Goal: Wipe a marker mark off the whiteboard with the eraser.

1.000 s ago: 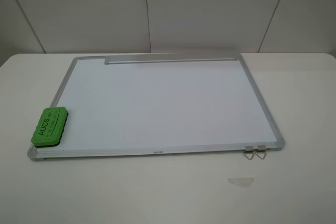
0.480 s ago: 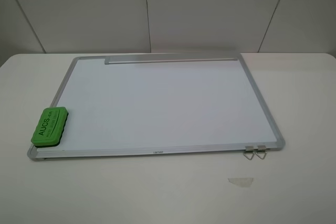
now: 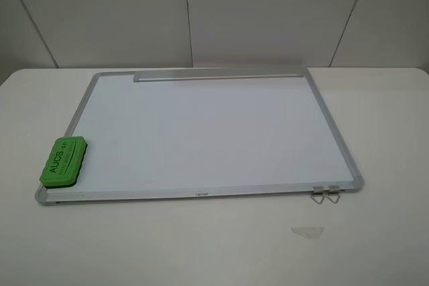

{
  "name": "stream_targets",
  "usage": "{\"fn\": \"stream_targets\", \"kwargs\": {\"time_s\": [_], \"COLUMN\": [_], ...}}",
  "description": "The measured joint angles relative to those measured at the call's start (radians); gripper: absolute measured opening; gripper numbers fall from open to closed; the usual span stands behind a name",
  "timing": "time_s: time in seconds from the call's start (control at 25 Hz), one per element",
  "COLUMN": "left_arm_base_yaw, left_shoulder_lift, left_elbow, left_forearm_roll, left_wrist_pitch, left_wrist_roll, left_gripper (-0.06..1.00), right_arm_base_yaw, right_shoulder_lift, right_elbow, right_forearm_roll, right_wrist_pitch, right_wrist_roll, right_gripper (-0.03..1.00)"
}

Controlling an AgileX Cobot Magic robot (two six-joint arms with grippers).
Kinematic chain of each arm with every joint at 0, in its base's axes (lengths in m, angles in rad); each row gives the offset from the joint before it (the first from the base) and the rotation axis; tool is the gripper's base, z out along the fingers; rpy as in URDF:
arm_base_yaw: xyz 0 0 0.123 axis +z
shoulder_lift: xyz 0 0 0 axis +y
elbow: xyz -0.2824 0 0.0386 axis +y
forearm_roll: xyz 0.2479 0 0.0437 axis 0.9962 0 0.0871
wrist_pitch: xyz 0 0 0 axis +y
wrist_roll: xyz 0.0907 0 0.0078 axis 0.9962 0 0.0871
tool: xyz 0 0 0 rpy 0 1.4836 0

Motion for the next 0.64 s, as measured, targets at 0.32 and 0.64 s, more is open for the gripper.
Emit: {"fn": "stream_targets", "kwargs": {"time_s": [0.32,0.64], "left_arm_base_yaw": [0.0,0.0], "left_shoulder_lift": [0.0,0.0], "left_elbow": [0.0,0.0], "left_forearm_roll": [0.0,0.0], "left_wrist_pitch": [0.0,0.0], "left_wrist_roll": [-0.001,-0.001], "left_gripper": [0.63,0.63], "right_arm_base_yaw": [0.0,0.0], "right_shoulder_lift": [0.0,0.0], "right_elbow": [0.0,0.0], "right_forearm_roll": [0.0,0.0], "right_wrist_pitch": [0.0,0.0], "right_wrist_roll": [0.0,0.0], "right_gripper": [0.82,0.82]}}
